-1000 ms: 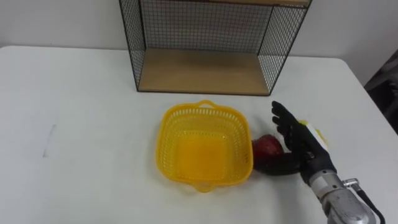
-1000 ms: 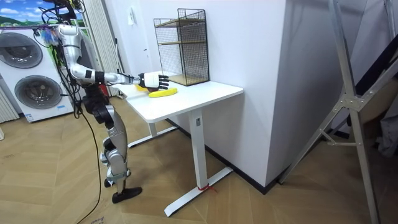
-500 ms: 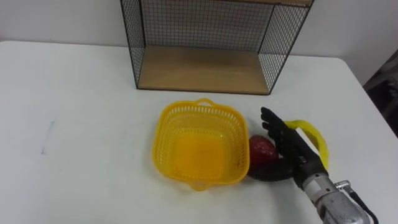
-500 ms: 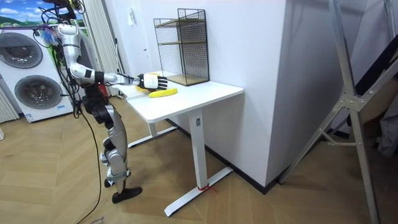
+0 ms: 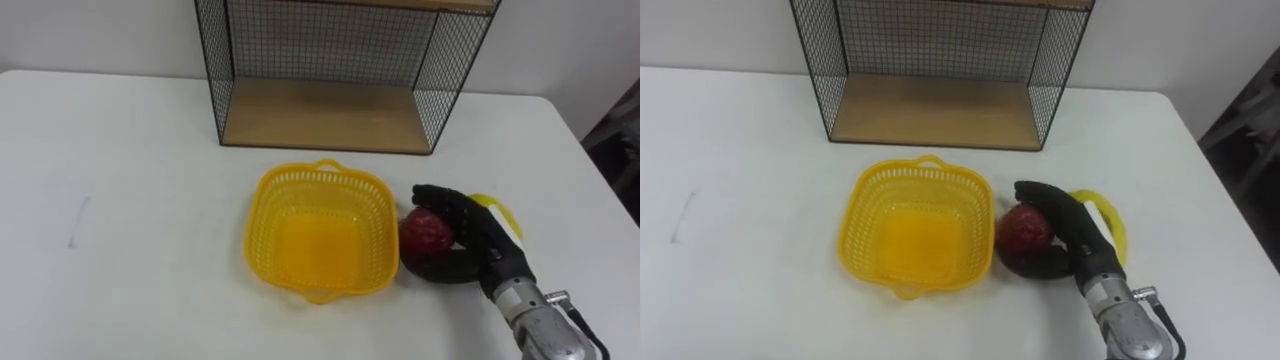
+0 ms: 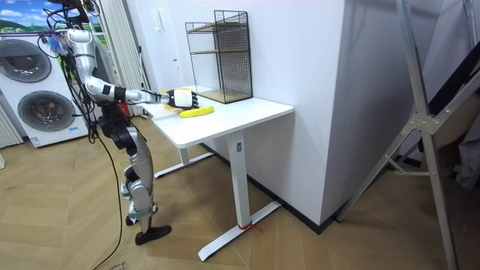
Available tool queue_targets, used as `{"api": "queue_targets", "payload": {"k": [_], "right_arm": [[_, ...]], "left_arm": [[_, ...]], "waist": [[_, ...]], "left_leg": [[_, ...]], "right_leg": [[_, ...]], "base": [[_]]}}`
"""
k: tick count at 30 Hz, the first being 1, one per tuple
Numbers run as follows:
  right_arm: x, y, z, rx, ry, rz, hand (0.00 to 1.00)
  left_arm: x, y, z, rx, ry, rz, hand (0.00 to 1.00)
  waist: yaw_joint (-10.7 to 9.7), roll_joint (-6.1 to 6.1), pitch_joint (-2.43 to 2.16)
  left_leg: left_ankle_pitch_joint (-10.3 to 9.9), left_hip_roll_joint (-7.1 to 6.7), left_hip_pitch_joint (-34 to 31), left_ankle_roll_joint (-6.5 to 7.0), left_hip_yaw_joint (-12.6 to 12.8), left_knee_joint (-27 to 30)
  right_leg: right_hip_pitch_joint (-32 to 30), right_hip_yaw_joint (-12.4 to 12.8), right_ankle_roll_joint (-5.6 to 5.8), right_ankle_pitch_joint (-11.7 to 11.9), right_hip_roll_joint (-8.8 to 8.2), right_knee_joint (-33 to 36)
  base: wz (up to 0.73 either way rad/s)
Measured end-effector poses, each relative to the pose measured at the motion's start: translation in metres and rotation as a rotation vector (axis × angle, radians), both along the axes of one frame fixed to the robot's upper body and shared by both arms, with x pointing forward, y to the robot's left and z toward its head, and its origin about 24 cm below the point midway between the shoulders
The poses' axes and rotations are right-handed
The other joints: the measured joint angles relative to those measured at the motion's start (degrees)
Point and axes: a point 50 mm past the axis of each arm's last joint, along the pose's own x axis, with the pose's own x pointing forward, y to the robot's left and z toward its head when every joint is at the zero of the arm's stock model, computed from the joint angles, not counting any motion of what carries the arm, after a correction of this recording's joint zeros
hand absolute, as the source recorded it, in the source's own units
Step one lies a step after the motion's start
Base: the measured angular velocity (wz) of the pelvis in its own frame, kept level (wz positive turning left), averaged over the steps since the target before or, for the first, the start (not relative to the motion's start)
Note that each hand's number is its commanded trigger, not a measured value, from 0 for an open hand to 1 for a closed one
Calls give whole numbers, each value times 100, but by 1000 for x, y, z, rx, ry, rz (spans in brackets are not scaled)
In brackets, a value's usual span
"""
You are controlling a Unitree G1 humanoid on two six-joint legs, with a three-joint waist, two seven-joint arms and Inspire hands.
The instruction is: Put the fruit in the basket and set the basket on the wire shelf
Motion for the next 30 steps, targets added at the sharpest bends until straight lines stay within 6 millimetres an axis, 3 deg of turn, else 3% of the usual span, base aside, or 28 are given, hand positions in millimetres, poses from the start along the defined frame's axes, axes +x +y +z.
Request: {"api": "queue_targets", "payload": {"k": [21,30], "right_arm": [[9,-1,5,-106,-32,-17,100],[3,-10,0,167,-7,-167,100]], "left_arm": [[-3,0,0,-3,7,6,0],[-6,0,-1,-3,5,44,0]], "waist": [[2,-5,-2],[-3,-1,11]], "left_leg": [[0,31,47,0,32,-7],[1,1,34,1,26,-19]], "right_leg": [[13,70,-2,10,0,-8],[5,68,-1,11,2,-5]], "base": [[-1],[0]]}}
